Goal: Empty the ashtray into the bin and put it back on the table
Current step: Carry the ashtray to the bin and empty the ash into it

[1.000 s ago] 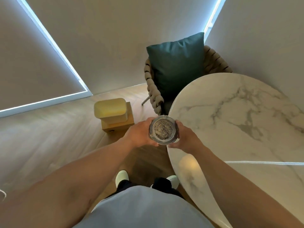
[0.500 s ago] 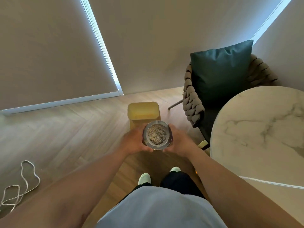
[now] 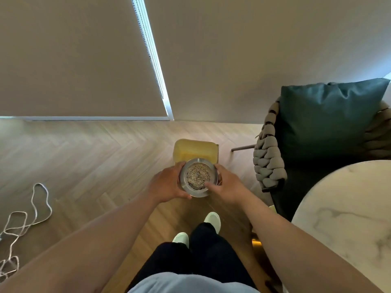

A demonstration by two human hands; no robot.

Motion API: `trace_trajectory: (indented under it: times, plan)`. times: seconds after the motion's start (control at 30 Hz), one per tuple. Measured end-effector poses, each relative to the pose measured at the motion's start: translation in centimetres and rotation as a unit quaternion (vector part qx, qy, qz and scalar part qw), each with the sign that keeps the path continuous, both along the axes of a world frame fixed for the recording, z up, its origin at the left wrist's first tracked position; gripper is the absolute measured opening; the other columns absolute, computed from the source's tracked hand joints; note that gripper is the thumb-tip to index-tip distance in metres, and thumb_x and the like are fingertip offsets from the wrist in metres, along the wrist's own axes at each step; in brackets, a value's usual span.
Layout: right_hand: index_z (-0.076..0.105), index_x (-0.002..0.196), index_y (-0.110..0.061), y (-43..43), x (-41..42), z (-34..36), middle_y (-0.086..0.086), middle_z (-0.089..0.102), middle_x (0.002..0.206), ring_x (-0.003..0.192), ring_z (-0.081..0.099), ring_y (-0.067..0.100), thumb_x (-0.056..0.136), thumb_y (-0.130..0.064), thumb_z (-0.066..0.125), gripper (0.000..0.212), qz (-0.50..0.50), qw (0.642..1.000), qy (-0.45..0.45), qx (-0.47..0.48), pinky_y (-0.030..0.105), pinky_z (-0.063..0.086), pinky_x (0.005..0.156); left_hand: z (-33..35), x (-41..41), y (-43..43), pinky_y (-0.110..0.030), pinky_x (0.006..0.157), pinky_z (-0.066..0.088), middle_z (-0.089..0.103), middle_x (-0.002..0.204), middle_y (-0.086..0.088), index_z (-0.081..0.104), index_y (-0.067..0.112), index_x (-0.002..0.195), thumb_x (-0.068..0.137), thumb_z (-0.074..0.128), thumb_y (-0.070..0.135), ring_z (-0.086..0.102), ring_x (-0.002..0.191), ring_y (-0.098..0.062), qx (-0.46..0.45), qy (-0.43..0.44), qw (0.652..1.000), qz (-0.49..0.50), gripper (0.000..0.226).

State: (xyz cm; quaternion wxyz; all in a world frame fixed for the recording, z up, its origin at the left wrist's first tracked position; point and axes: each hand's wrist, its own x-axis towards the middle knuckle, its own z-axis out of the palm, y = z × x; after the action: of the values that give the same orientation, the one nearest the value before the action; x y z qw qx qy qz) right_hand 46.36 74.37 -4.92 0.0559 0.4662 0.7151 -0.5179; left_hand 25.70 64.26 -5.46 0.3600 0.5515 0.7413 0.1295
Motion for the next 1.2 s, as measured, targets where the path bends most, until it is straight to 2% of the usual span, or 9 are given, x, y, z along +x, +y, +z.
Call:
trace_trajectory:
  times: [0.1,0.17,0.23,0.43,0.6,0.73,0.87,1.1,1.2]
  plan:
    - [0.044,0.145,-0.018,3.1,-1.5,-1.5,0.013,0.068,0.116,0.103,0.067,0.03,0.098,-0.034,0.056,0.05,-0.035,0.999,-0.016,0.004,0.042,0.052,0.095,-1.3,-1.0,2.6,-0.024,0.059,0.04,0.051,0.079,0.022,0.037,0.038,0.135,0.045,0.089,0.057,0.053,0.072,-0.005,0.003,0.014,1.0,-0.002,0.105]
    - [0.055,0.136,-0.017,4.7,-2.4,-2.8,0.008,0.07,0.091,0.076,0.071,0.025,0.1,-0.028,0.053,0.038,-0.071,0.997,-0.001,-0.003,0.042,0.059,0.08,-2.5,-1.8,4.1,-0.025,0.06,0.042,0.05,0.078,0.022,0.035,0.037,0.136,0.046,0.089,0.057,0.054,0.072,-0.007,0.006,0.019,1.0,-0.011,0.106]
    - [0.062,0.13,-0.016,6.1,-3.2,-4.5,0.001,0.066,0.08,0.058,0.067,0.017,0.1,-0.022,0.053,0.031,-0.12,0.993,0.006,-0.013,0.03,0.06,0.06,-4.2,-2.6,5.4,-0.024,0.059,0.041,0.048,0.077,0.022,0.034,0.038,0.136,0.047,0.089,0.056,0.053,0.072,-0.007,0.007,0.021,1.0,-0.019,0.106]
    - [0.066,0.125,-0.012,8.9,-5.1,-12.2,0.004,0.064,0.085,0.062,0.07,0.022,0.098,-0.005,0.056,0.03,-0.222,0.973,0.023,-0.054,0.025,0.058,0.048,-12.1,-5.4,9.3,-0.027,0.059,0.039,0.046,0.078,0.024,0.033,0.038,0.136,0.047,0.088,0.057,0.051,0.073,-0.006,-0.008,0.019,0.999,-0.05,0.107]
    - [0.067,0.12,-0.008,10.6,-6.3,-19.5,0.016,0.066,0.087,0.054,0.071,0.023,0.096,-0.001,0.058,0.027,-0.254,0.963,0.027,-0.084,0.036,0.062,0.054,-19.1,-7.4,11.5,-0.032,0.066,0.045,0.05,0.087,0.016,0.032,0.035,0.137,0.046,0.087,0.059,0.056,0.081,-0.013,-0.021,0.018,0.996,-0.088,0.109]
    - [0.067,0.106,-0.002,11.5,-7.0,-23.8,0.025,0.067,0.098,0.072,0.072,0.036,0.091,0.002,0.065,0.015,-0.281,0.954,0.037,-0.101,0.047,0.063,0.06,-23.2,-8.5,13.2,-0.035,0.073,0.049,0.051,0.094,0.019,0.032,0.032,0.139,0.047,0.089,0.057,0.055,0.086,-0.01,-0.015,0.018,0.993,-0.112,0.111]
    - [0.066,0.104,0.001,13.4,-7.5,-27.4,0.022,0.07,0.089,0.06,0.073,0.027,0.091,0.001,0.066,0.013,-0.269,0.956,0.042,-0.113,0.037,0.062,0.053,-27.0,-9.4,14.9,-0.037,0.076,0.05,0.052,0.095,0.015,0.033,0.029,0.141,0.048,0.09,0.054,0.055,0.089,-0.013,-0.012,0.019,0.992,-0.126,0.111]
    - [0.059,0.103,0.001,16.2,-8.1,-30.9,0.02,0.068,0.077,0.057,0.071,0.027,0.093,0.0,0.064,0.012,-0.216,0.965,0.033,-0.148,0.043,0.064,0.061,-31.5,-10.5,17.4,-0.033,0.074,0.047,0.053,0.098,0.013,0.035,0.027,0.142,0.05,0.092,0.052,0.052,0.088,-0.012,-0.005,0.007,0.989,-0.146,0.111]
    - [0.057,0.104,0.002,17.0,-8.3,-31.5,0.023,0.067,0.081,0.058,0.07,0.029,0.093,0.0,0.063,0.013,-0.215,0.963,0.031,-0.157,0.042,0.064,0.06,-32.6,-10.7,18.3,-0.034,0.082,0.048,0.059,0.116,0.006,0.035,0.026,0.143,0.048,0.092,0.054,0.054,0.099,-0.014,-0.004,0.01,0.989,-0.148,0.114]
